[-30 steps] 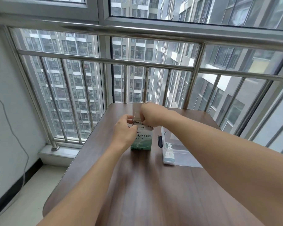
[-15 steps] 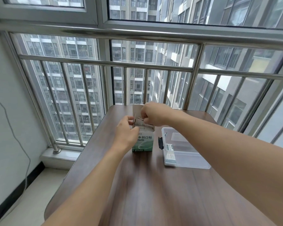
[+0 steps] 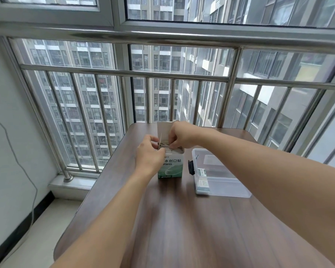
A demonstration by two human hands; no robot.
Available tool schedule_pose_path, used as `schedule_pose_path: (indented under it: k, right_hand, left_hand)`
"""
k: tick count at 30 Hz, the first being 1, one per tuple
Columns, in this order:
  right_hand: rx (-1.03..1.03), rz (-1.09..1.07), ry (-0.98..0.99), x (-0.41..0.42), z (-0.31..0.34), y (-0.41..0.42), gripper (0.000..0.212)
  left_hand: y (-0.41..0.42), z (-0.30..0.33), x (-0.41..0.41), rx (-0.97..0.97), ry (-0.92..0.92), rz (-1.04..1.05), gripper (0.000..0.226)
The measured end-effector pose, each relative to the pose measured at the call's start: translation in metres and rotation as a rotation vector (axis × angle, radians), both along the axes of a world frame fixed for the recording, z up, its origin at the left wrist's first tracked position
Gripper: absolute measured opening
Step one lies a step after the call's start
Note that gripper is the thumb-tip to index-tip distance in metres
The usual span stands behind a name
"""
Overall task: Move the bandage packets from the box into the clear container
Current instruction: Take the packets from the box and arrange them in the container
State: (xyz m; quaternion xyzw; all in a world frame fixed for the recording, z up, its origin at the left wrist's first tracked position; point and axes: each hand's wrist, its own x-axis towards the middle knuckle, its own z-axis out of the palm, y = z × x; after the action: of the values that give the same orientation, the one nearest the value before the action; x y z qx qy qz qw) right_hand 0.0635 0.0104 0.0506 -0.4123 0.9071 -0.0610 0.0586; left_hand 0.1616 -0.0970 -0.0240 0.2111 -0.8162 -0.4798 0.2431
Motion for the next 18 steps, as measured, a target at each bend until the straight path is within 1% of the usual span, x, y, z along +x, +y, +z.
schedule_pose_path:
  k: [4, 8, 12, 15, 18]
  right_hand:
    - [-0.037, -0.030, -0.031, -0.005, -0.001, -0.001, 0.003]
    - [-0.040, -0.053, -0.063, -0.007, -0.003, 0.004, 0.006]
    - [-0.031, -0.009, 0.022, -0.002, -0.003, 0.006, 0.011]
    - [0.032, 0.025, 0.120, 0.002, -0.003, 0.005, 0.020]
    - [0.077, 0.044, 0.250, 0.007, -0.001, 0.004, 0.018]
  left_hand:
    - [-0.002, -0.001, 0.000, 0.024, -0.022, -0.009, 0.021]
    - [-0.001, -0.001, 0.001, 0.037, -0.028, -0.021, 0.023]
    - [0.000, -0.001, 0.000, 0.053, -0.034, -0.020, 0.024]
    - [0.001, -0.001, 0.001, 0.052, -0.030, -0.016, 0.023]
    - [0.001, 0.000, 0.001, 0.056, -0.033, -0.018, 0.023]
